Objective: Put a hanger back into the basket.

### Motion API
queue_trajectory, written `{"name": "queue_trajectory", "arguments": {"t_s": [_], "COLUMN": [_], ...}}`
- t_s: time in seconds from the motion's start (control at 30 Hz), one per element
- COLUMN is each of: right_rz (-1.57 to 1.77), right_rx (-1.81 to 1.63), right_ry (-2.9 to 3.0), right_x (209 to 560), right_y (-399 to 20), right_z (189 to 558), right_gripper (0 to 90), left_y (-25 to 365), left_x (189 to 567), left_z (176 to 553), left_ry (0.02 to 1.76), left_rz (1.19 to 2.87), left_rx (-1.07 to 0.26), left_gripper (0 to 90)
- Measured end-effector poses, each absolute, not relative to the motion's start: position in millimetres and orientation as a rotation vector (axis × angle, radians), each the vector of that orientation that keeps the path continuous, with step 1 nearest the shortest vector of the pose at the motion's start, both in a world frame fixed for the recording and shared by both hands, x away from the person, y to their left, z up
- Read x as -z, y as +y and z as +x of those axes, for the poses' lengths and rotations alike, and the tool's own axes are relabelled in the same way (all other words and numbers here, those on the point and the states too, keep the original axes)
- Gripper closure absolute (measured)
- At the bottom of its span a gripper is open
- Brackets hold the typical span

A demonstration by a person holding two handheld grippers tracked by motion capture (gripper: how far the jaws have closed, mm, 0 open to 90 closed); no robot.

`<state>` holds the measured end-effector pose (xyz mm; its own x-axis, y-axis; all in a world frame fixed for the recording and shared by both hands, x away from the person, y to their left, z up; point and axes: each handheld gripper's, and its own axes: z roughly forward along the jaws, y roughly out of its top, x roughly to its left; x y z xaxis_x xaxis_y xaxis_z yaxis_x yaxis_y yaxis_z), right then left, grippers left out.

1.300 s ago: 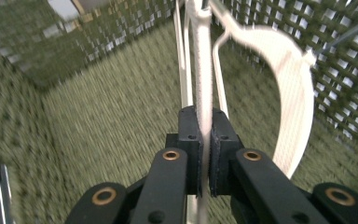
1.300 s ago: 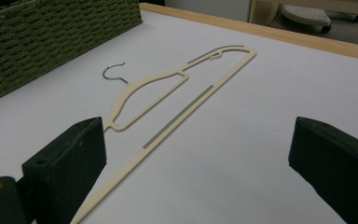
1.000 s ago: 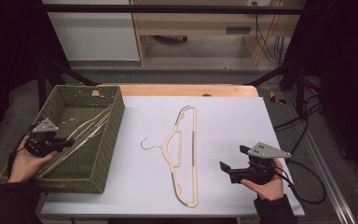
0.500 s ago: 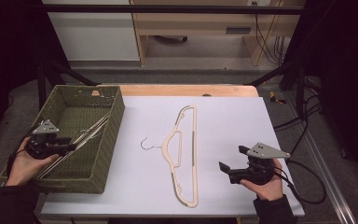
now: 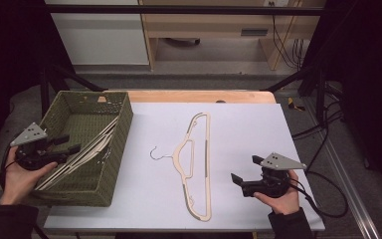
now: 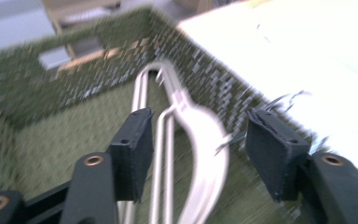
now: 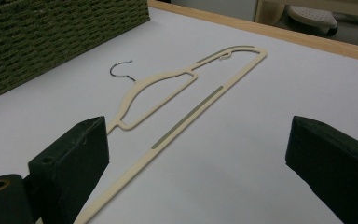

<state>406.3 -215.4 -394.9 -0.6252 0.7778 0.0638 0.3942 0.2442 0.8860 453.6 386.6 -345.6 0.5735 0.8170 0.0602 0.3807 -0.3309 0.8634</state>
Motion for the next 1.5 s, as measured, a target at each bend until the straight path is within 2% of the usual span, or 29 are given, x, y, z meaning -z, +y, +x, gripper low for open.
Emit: {"name": "queue_trajectory", "arguments": {"t_s": [0.33,0.67,0.97,1.2,1.5], "right_rz": [1.059,1.038,1.006,0.965,0.944], "right_rx": [-1.326,-1.323,-1.306,-1.281,-1.266], "right_ry": [2.134,2.166,2.216,2.276,2.317], "right_x": [396,401,406,416,429], "right_y": [-205,-192,-170,-145,-116], "right_z": [405,405,402,403,408], "right_gripper": [7.4,8.3,7.5,8.9,14.4], "left_y": [322,253,215,212,214], "left_x": [324,349,386,410,414], "left_z": [427,410,406,407,410], "left_ry": [0.812,0.74,0.734,0.761,0.779], "left_rz": [1.798,1.793,1.838,1.875,1.885], "left_rx": [-0.624,-0.559,-0.468,-0.426,-0.428], "left_gripper": [21.1,9.1,7.8,7.5,6.2]}}
